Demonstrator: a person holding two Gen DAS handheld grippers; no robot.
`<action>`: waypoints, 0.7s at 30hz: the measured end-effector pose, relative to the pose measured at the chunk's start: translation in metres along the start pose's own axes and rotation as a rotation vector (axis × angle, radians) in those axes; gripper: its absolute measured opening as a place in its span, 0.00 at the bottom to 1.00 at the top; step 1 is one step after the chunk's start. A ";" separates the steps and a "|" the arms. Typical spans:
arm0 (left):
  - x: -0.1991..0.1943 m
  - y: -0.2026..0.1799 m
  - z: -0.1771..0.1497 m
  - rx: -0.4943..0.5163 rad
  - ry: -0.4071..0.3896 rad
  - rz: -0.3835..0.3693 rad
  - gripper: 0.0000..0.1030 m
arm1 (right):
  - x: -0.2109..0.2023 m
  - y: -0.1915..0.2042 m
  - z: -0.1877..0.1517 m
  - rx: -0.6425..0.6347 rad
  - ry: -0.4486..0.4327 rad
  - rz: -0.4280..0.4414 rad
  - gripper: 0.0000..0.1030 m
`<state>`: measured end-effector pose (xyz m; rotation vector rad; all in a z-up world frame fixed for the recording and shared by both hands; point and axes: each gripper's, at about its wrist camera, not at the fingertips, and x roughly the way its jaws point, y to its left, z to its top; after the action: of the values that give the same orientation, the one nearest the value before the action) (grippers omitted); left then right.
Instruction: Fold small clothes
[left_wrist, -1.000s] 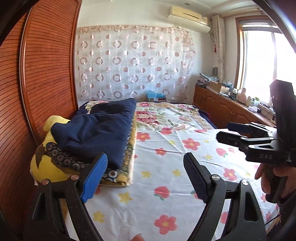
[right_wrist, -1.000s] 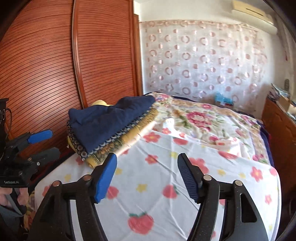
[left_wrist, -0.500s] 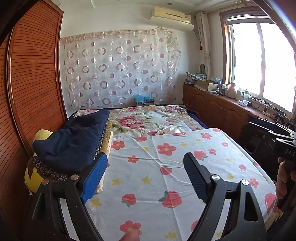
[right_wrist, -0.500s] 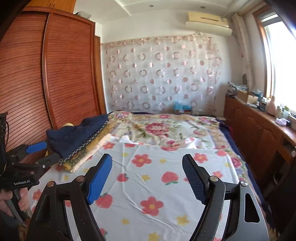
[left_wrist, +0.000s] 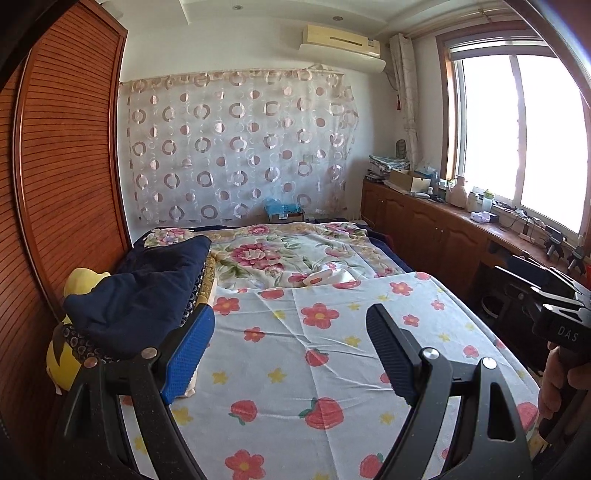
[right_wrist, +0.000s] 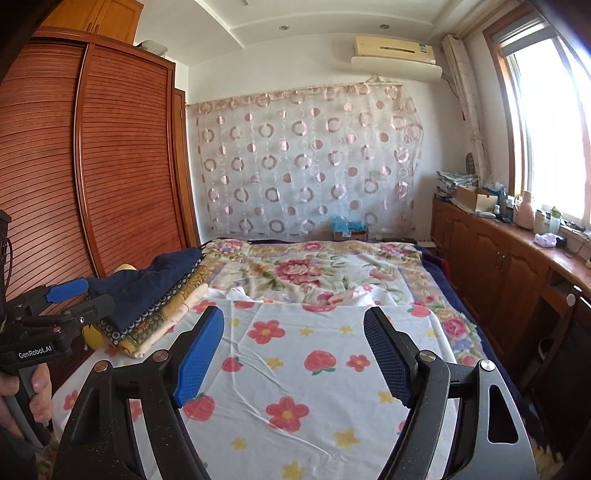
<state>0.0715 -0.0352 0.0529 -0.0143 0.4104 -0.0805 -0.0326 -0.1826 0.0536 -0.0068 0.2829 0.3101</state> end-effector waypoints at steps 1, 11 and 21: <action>0.000 0.001 0.000 -0.003 0.000 0.002 0.82 | 0.000 0.003 -0.001 0.000 0.000 0.000 0.77; 0.001 0.002 0.000 -0.006 0.001 0.012 0.82 | 0.006 -0.014 0.003 0.006 0.004 0.004 0.77; 0.001 0.002 -0.001 -0.007 0.001 0.010 0.82 | 0.006 -0.022 0.004 0.006 0.008 0.010 0.77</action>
<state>0.0723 -0.0331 0.0519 -0.0194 0.4117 -0.0694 -0.0192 -0.2013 0.0553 -0.0012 0.2922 0.3195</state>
